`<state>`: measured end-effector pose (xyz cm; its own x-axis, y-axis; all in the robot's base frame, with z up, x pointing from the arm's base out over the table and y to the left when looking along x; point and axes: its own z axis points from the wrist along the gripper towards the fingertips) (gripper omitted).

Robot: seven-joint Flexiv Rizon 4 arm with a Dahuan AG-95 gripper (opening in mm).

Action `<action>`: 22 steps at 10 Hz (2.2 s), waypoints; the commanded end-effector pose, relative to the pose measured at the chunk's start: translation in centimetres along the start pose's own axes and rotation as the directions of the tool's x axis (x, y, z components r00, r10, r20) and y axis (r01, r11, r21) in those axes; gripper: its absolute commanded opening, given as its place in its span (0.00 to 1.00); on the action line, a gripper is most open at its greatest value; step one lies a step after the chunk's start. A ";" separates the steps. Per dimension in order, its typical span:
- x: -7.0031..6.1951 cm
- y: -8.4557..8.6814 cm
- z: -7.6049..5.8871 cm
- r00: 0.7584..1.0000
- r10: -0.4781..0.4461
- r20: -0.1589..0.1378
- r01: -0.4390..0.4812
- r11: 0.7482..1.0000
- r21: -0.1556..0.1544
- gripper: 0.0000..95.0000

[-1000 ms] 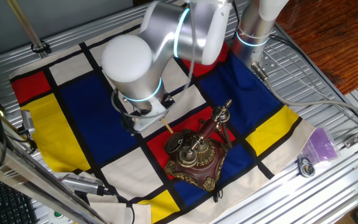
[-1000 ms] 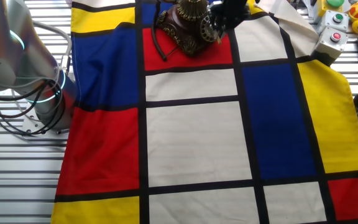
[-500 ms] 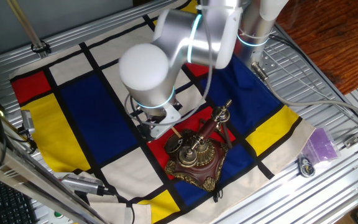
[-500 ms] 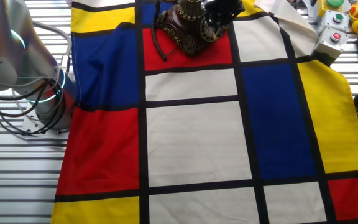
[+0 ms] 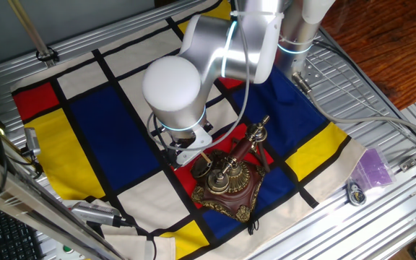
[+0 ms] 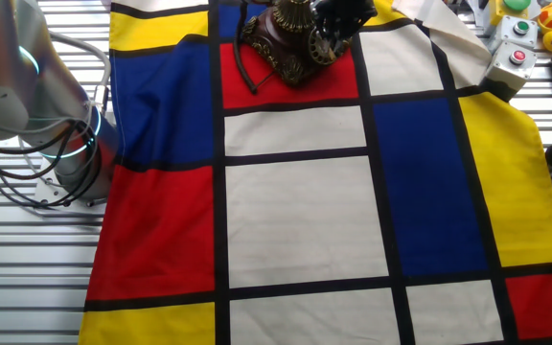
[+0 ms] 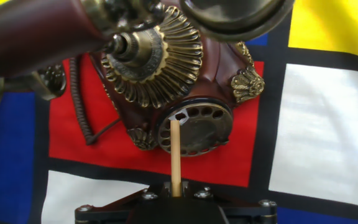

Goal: Dial a number on an old rotary phone

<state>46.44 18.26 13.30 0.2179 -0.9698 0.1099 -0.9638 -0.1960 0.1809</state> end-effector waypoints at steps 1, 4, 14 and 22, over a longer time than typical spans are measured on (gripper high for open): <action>0.0 0.0 0.0 1.000 0.003 0.002 -0.003 1.000 0.003 0.00; -0.2 -0.2 0.0 1.000 0.003 0.001 -0.004 1.000 0.003 0.00; -0.8 -0.5 0.3 1.000 -0.012 -0.022 0.012 1.000 -0.001 0.00; -1.2 -0.6 0.3 0.999 0.002 -0.044 -0.002 1.000 -0.015 0.00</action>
<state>46.81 19.44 12.84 0.2212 -0.9626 0.1564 -0.9623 -0.1894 0.1952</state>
